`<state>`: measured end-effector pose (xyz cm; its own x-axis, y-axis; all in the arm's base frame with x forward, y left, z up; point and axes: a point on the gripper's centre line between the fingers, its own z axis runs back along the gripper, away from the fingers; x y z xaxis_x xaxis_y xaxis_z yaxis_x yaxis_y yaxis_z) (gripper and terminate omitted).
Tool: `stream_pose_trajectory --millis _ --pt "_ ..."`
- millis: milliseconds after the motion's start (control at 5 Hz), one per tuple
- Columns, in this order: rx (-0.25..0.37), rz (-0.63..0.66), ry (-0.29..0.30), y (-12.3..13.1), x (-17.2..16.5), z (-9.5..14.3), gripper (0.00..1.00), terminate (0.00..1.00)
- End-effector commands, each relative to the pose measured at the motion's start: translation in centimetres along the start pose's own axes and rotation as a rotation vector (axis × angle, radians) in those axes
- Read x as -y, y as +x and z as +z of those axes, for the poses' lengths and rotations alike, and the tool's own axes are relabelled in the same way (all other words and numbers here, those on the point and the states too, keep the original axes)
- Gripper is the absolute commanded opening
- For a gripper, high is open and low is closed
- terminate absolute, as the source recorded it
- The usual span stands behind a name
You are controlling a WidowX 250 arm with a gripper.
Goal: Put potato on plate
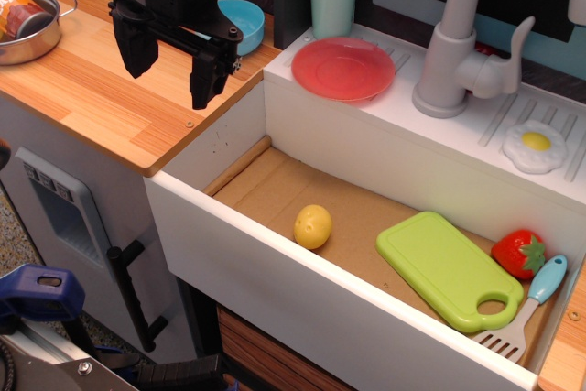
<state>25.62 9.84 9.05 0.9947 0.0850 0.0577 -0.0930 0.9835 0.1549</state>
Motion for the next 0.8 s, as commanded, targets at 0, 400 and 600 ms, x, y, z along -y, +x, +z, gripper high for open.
stream_pose_trajectory --millis 0,400,600 --pt "0.000 0.000 0.000 0.0 0.0 0.0 1.00 0.00" --pt "0.036 -0.003 -0.029 2.5 3.2 -3.6 1.00 0.00" --pt "0.048 0.007 -0.057 3.5 6.0 -5.7 1.00 0.00"
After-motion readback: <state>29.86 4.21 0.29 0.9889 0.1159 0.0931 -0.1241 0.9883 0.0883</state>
